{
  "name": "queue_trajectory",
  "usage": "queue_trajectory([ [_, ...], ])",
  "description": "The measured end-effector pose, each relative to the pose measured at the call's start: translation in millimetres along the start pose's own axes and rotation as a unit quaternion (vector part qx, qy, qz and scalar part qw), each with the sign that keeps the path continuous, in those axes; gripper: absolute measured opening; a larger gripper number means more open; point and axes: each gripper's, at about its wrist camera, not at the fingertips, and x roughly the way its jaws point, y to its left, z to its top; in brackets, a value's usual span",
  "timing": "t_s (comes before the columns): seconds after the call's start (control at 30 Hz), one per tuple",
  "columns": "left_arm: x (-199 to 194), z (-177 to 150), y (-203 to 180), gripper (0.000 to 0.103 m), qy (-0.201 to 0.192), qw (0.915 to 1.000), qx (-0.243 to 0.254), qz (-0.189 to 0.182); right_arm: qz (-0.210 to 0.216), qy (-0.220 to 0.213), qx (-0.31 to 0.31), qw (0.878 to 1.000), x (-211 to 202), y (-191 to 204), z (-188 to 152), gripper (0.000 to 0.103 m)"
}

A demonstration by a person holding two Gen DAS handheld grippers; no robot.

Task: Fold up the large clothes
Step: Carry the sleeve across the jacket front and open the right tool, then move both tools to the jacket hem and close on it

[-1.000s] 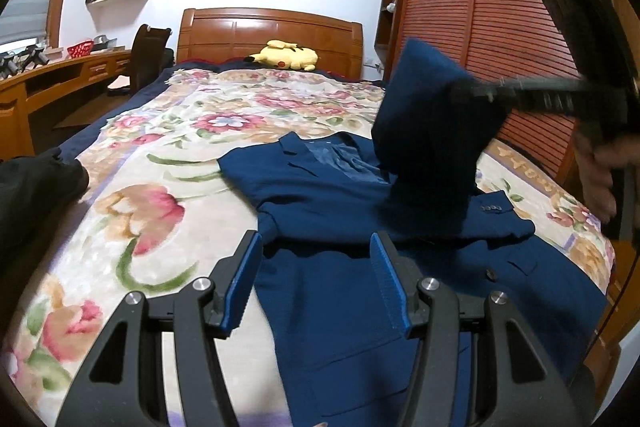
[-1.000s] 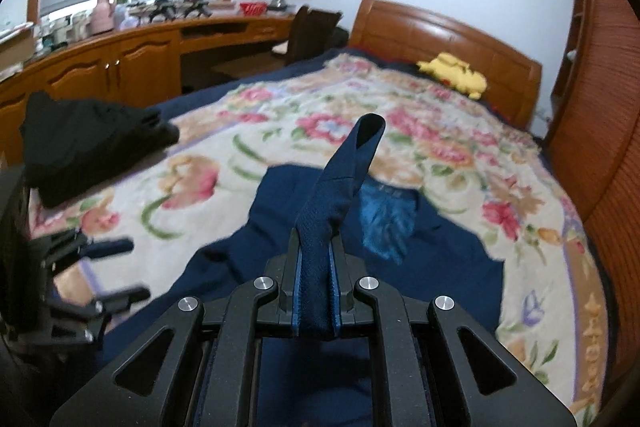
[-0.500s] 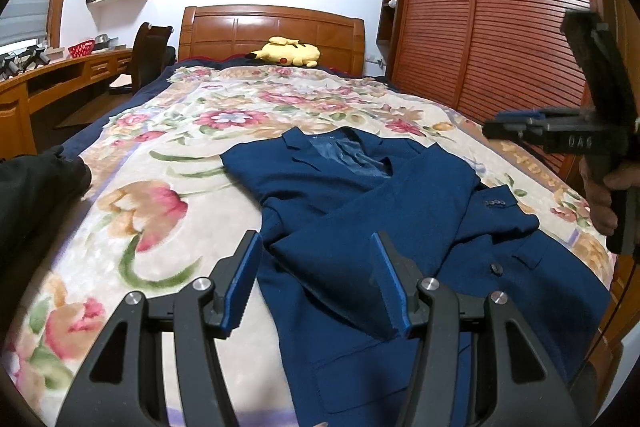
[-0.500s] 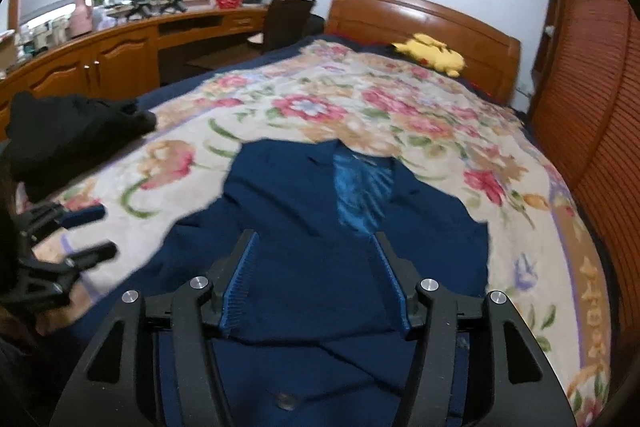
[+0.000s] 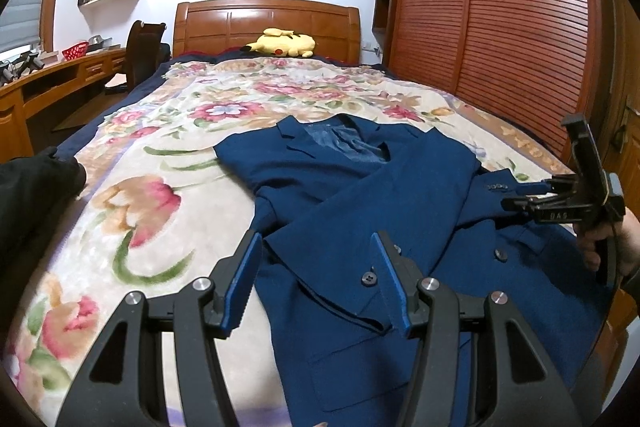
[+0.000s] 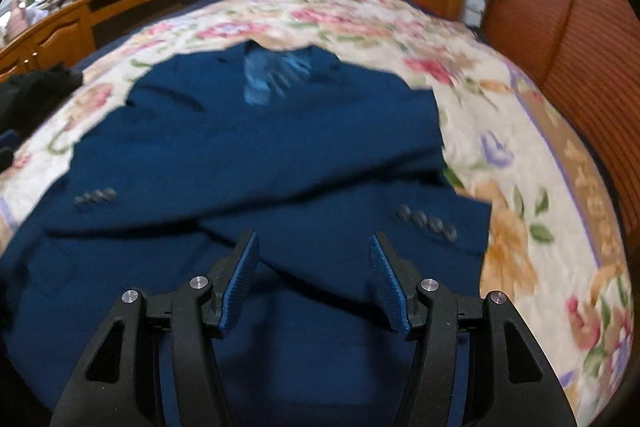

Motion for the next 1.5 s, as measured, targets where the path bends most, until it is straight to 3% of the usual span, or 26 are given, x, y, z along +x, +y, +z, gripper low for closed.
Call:
queue_trajectory([
  [0.23,6.4,-3.2,-3.4,0.055,0.012,0.9999,0.008,0.001,-0.014,0.033,0.013,0.999,25.9,-17.9,-26.9,0.058],
  [0.6,10.4,-11.5,-7.0,0.055,0.027,0.9994,0.019,0.012,0.016,0.043,0.034,0.998,42.9,-24.8,-42.2,0.065],
  [1.07,-42.9,-49.6,-14.7,0.055,0.029,0.9992,0.006,0.028,-0.005,0.031,0.024,0.999,36.8,-19.2,-45.6,0.065],
  [1.2,-57.3,-55.8,-21.8,0.055,0.032,0.9992,0.006,0.025,-0.005,0.035,0.032,0.999,25.2,-19.3,-49.6,0.065],
  [1.5,-83.8,-65.5,-38.0,0.055,0.036,0.9988,0.017,0.029,0.003,0.003,0.022,1.0,-47.5,-16.5,-84.8,0.065],
])
